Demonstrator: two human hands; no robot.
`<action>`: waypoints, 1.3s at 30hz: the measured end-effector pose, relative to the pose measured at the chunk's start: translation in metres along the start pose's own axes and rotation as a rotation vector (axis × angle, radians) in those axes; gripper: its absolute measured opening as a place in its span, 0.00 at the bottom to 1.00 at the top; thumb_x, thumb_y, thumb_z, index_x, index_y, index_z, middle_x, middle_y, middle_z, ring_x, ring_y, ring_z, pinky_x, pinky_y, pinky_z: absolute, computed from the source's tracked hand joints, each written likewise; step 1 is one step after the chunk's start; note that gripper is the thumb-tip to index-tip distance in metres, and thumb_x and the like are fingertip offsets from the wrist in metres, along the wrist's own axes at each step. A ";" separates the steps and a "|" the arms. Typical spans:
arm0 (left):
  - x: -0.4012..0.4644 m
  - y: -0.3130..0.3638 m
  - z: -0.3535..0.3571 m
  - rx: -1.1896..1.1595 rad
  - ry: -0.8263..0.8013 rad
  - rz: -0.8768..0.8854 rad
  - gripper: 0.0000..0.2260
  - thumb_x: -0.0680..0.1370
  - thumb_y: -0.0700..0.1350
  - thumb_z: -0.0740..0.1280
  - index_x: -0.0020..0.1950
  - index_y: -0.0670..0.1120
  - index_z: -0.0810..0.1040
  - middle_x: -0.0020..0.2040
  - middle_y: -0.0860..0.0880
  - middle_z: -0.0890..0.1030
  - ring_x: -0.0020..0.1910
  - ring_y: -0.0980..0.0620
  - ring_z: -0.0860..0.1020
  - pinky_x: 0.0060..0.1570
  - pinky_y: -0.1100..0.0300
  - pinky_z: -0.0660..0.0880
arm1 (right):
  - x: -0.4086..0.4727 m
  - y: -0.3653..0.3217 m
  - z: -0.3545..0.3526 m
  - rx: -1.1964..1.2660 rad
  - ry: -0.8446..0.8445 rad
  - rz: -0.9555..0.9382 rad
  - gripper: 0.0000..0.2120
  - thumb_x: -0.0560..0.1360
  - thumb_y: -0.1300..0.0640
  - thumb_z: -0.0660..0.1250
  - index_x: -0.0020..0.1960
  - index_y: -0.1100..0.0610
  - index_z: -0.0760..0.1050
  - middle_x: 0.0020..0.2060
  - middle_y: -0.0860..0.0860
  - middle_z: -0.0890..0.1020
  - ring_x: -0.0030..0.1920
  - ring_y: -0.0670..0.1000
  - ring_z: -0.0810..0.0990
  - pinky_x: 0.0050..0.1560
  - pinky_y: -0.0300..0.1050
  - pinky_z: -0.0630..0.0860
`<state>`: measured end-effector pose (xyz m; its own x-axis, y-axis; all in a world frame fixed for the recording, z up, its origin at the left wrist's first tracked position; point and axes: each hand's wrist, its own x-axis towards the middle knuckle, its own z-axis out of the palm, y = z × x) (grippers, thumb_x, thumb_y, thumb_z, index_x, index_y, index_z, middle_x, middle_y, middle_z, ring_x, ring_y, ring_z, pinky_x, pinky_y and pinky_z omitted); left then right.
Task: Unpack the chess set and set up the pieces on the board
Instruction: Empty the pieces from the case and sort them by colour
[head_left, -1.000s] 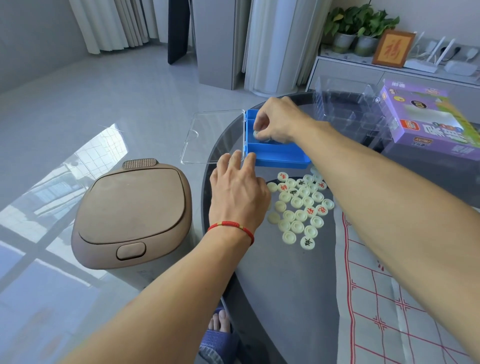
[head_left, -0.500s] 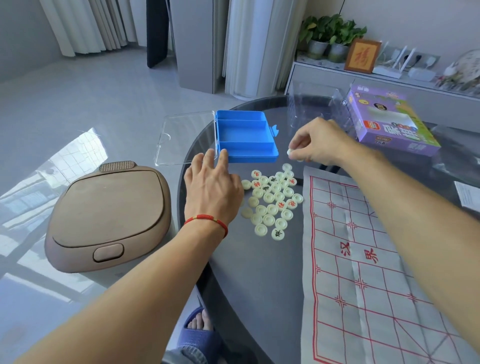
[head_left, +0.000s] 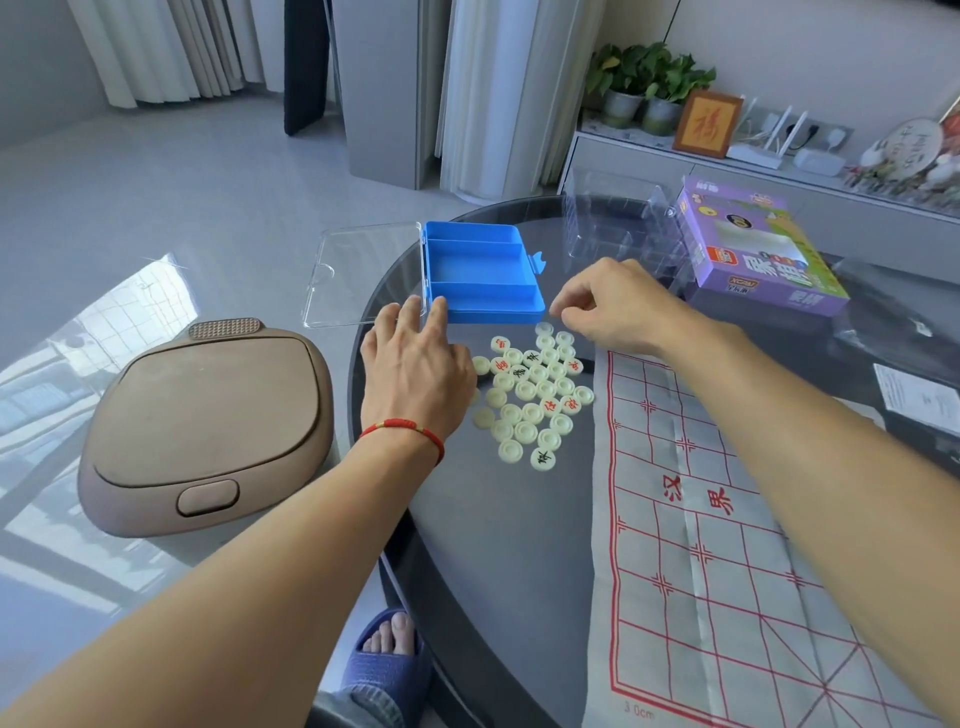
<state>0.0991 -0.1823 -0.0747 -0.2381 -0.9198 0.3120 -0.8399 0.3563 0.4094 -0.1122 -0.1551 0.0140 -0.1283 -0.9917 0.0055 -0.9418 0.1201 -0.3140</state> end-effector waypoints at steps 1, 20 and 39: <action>0.000 0.000 0.000 -0.006 -0.001 0.000 0.25 0.74 0.48 0.53 0.72 0.45 0.68 0.67 0.44 0.72 0.69 0.42 0.65 0.66 0.43 0.66 | -0.004 -0.001 -0.003 0.006 0.035 0.010 0.12 0.78 0.60 0.65 0.54 0.53 0.86 0.47 0.47 0.84 0.52 0.48 0.81 0.57 0.46 0.78; -0.012 0.000 -0.028 -0.062 -0.016 -0.016 0.18 0.78 0.43 0.59 0.67 0.46 0.75 0.65 0.47 0.76 0.66 0.45 0.68 0.61 0.51 0.70 | 0.001 -0.023 0.015 0.249 0.214 0.252 0.11 0.77 0.53 0.69 0.50 0.61 0.79 0.46 0.61 0.85 0.45 0.59 0.86 0.51 0.57 0.84; -0.014 -0.006 -0.059 -0.447 0.174 -0.291 0.15 0.76 0.41 0.63 0.61 0.46 0.80 0.50 0.48 0.79 0.56 0.43 0.73 0.52 0.64 0.61 | 0.005 -0.072 0.002 1.001 -0.038 0.466 0.15 0.76 0.72 0.69 0.61 0.72 0.73 0.53 0.65 0.83 0.44 0.61 0.87 0.36 0.53 0.85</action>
<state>0.1367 -0.1624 -0.0307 0.0883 -0.9633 0.2535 -0.5612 0.1622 0.8116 -0.0445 -0.1688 0.0353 -0.3797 -0.8617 -0.3366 -0.1245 0.4082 -0.9044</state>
